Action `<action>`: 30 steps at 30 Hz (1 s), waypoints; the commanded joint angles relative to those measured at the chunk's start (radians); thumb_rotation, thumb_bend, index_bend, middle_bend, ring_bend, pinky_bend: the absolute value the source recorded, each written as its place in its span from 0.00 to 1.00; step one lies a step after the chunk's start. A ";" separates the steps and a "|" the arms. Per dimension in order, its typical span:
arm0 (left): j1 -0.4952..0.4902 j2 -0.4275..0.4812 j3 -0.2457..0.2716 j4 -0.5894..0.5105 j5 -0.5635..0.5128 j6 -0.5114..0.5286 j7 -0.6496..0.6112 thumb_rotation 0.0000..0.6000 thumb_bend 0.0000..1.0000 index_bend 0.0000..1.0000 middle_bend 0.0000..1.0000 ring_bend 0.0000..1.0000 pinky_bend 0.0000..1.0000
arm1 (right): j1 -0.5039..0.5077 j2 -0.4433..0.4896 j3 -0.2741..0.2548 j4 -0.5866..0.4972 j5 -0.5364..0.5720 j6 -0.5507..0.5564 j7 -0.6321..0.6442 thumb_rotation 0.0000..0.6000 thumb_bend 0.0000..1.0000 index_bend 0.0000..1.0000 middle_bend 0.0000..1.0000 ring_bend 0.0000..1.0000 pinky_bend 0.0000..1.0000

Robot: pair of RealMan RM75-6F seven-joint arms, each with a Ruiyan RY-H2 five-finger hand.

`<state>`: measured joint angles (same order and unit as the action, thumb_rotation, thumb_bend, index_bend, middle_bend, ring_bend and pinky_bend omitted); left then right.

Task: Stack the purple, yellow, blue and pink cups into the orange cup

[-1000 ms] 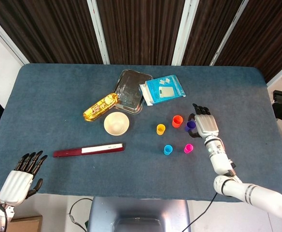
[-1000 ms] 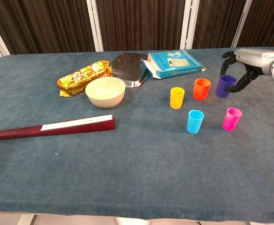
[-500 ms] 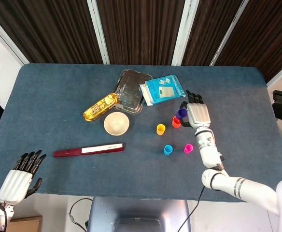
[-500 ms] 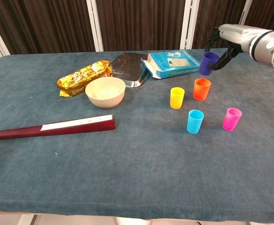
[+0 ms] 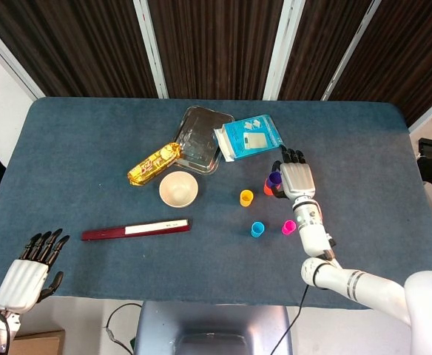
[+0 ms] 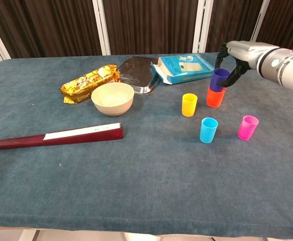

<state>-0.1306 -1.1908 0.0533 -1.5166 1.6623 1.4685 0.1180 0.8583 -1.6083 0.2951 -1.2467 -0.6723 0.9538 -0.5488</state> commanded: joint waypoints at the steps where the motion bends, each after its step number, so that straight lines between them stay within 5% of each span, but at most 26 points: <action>1: -0.001 0.000 0.000 0.000 0.000 -0.001 -0.002 1.00 0.44 0.00 0.00 0.01 0.10 | 0.003 -0.001 -0.006 -0.001 0.003 -0.002 -0.010 1.00 0.47 0.37 0.02 0.00 0.00; 8: 0.000 0.003 0.000 0.000 0.004 0.005 -0.009 1.00 0.44 0.00 0.00 0.01 0.10 | -0.012 0.041 -0.015 -0.090 -0.014 0.014 -0.009 1.00 0.47 0.16 0.00 0.00 0.00; 15: -0.003 0.000 0.004 -0.002 0.007 -0.004 -0.001 1.00 0.44 0.00 0.00 0.01 0.10 | -0.001 0.035 -0.029 -0.163 -0.054 0.019 -0.010 1.00 0.47 0.22 0.00 0.00 0.00; 30: 0.000 0.001 0.007 -0.005 0.012 0.001 0.000 1.00 0.44 0.00 0.00 0.01 0.10 | 0.087 -0.109 -0.044 -0.023 0.061 -0.017 -0.122 1.00 0.47 0.34 0.00 0.00 0.00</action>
<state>-0.1311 -1.1903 0.0601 -1.5212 1.6738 1.4699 0.1179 0.9450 -1.7169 0.2524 -1.2701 -0.6115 0.9361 -0.6699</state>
